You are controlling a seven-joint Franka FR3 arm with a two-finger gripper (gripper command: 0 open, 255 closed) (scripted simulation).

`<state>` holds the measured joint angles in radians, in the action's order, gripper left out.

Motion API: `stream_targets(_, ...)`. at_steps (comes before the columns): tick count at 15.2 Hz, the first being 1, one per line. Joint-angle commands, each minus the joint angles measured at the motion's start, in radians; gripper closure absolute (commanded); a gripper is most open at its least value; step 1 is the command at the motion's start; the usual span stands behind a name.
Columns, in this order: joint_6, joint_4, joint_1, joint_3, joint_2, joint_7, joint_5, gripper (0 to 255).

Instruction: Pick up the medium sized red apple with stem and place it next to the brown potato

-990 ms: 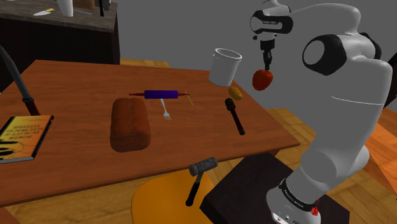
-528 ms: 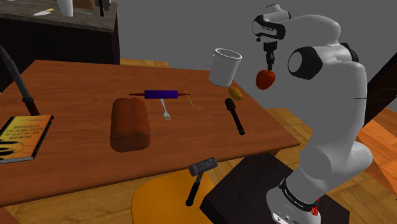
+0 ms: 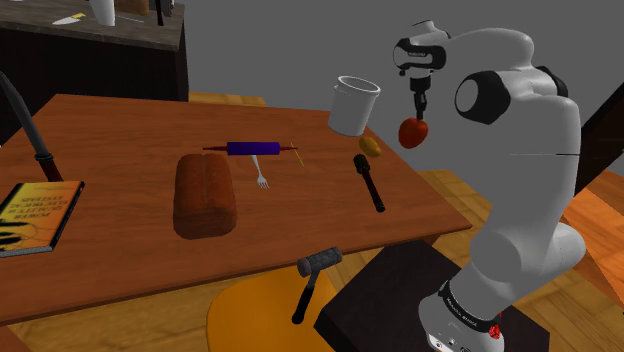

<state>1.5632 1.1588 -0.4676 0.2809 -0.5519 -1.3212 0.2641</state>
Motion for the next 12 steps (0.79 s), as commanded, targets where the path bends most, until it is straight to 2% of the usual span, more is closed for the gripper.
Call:
stream_targets(1, 0.024, 0.024, 0.001, -0.001, 0.000, 0.008, 0.000, 255)
stream_targets(12, 0.159, 0.163, 0.004, -0.006, -0.004, 0.054, 0.004, 255)
